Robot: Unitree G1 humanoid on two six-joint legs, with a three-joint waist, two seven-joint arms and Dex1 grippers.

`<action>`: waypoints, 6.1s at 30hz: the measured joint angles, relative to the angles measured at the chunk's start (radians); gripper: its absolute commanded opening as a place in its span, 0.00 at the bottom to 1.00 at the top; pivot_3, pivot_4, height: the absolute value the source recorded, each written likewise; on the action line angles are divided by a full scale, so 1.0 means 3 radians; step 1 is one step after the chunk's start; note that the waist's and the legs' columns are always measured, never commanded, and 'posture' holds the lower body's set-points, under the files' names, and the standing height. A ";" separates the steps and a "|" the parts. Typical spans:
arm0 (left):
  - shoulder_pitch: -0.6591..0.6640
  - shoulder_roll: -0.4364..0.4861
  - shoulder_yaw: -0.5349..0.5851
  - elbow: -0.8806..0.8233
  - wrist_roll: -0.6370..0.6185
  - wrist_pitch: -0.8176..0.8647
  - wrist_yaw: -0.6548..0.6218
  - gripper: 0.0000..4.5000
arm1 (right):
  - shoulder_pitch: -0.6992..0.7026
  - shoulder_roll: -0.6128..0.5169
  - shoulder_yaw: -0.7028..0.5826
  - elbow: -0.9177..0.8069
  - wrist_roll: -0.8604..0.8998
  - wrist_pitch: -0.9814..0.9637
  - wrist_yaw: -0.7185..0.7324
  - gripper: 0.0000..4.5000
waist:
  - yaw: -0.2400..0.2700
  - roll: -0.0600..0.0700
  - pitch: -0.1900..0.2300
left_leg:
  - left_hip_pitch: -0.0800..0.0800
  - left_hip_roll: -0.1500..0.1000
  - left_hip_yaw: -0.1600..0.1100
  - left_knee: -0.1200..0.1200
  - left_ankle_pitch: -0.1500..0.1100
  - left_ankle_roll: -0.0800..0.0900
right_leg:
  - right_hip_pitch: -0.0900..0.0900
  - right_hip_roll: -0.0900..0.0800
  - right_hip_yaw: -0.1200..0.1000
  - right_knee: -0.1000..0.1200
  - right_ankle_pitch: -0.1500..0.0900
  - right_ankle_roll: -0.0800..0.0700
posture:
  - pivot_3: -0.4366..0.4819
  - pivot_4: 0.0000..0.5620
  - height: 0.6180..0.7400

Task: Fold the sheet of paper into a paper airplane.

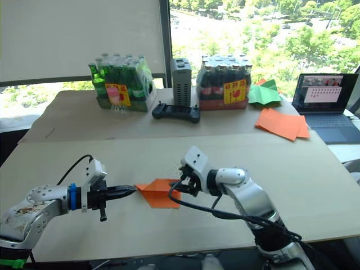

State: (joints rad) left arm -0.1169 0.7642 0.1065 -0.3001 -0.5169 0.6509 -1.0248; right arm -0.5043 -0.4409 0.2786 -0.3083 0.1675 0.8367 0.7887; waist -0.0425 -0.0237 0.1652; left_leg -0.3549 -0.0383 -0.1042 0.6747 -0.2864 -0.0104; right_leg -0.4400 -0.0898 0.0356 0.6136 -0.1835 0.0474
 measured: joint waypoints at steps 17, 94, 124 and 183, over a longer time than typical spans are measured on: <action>0.0175 -0.0019 0.0001 -0.0137 -0.0134 0.0019 0.0115 0.00 | -0.0161 0.0124 0.0003 0.0768 0.0312 0.0031 0.0284 0.17 | -0.0003 0.0000 0.0001 | 0.0000 0.0000 0.0002 -0.0001 0.0000 0.0000 | -0.0001 0.0000 0.0001 0.0001 0.0002 -0.0002 | 0.48 0.27 0.86; -0.0301 -0.0067 0.0126 0.0138 -0.0506 0.0262 0.0327 0.00 | 0.0515 0.0227 0.0359 -0.0238 -0.0700 -0.1570 -0.0007 0.34 | 0.0005 -0.0008 0.0001 | 0.0009 0.0007 0.0002 0.0007 0.0002 -0.0005 | 0.0005 0.0012 0.0009 0.0010 0.0006 -0.0009 | 0.48 0.27 0.86; -0.0898 -0.0199 -0.0500 0.0748 0.0122 -0.0122 0.0313 0.00 | 0.0297 0.0230 0.0891 -0.0087 -0.0753 -0.0218 -0.0154 0.01 | 0.0007 -0.0009 -0.0003 | 0.0014 0.0005 0.0002 0.0007 0.0002 -0.0006 | 0.0009 0.0011 0.0007 0.0012 0.0006 -0.0009 | 0.48 0.27 0.86; -0.0375 -0.0124 -0.0949 0.0208 0.0678 -0.0398 -0.0079 0.00 | -0.0379 0.0439 0.0089 0.0804 0.0277 0.0400 -0.0067 0.75 | -0.0002 -0.0009 -0.0002 | 0.0005 0.0004 0.0003 0.0007 0.0002 -0.0005 | 0.0000 0.0009 0.0007 0.0014 0.0006 -0.0009 | 0.48 0.27 0.86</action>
State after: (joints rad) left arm -0.2294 0.7270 -0.1782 -0.2379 -0.3135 0.5315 -1.0485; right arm -0.6181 -0.3094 0.3053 -0.0672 0.2506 0.9568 0.7687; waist -0.0431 -0.0263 0.1647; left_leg -0.3533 -0.0370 -0.1033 0.6768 -0.2859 -0.0119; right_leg -0.4400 -0.0872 0.0377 0.6178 -0.1816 0.0448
